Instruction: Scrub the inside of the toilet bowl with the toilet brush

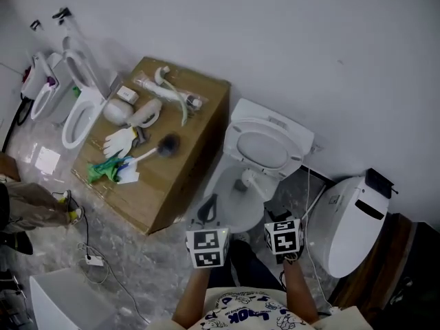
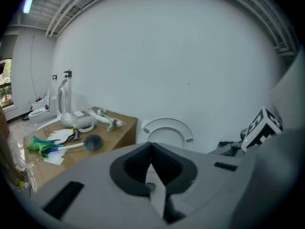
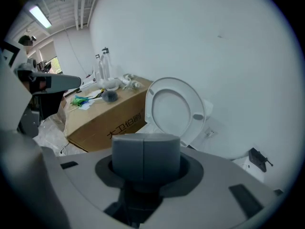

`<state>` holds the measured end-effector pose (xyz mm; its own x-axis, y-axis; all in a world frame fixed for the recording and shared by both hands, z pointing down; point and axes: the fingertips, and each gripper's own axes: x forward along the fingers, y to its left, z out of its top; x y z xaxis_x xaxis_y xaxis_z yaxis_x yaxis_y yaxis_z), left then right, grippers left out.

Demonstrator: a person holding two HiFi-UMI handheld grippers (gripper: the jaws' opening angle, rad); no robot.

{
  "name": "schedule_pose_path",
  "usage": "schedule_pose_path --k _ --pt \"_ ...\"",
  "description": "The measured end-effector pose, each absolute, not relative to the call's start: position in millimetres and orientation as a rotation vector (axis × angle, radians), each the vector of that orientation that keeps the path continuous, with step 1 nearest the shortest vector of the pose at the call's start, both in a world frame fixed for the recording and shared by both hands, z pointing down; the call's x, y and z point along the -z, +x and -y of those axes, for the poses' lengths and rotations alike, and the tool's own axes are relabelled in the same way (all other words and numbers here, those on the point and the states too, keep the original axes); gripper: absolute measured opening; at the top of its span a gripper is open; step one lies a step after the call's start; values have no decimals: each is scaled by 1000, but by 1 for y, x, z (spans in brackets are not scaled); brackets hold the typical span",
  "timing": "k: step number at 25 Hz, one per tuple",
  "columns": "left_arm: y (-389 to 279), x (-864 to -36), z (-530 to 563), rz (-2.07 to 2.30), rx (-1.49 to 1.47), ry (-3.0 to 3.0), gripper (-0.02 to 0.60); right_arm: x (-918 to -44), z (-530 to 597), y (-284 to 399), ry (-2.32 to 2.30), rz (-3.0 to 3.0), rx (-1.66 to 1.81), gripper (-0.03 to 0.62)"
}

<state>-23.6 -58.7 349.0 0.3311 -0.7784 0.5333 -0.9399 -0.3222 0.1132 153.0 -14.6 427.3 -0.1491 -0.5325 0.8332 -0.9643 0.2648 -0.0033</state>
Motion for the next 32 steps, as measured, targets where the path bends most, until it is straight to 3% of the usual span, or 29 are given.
schedule_pose_path --k 15,32 --pt "-11 -293 55 1520 -519 2320 2 -352 10 156 1497 1879 -700 164" --pt "-1 -270 47 1527 -485 2379 2 -335 -5 154 1510 1923 -716 164"
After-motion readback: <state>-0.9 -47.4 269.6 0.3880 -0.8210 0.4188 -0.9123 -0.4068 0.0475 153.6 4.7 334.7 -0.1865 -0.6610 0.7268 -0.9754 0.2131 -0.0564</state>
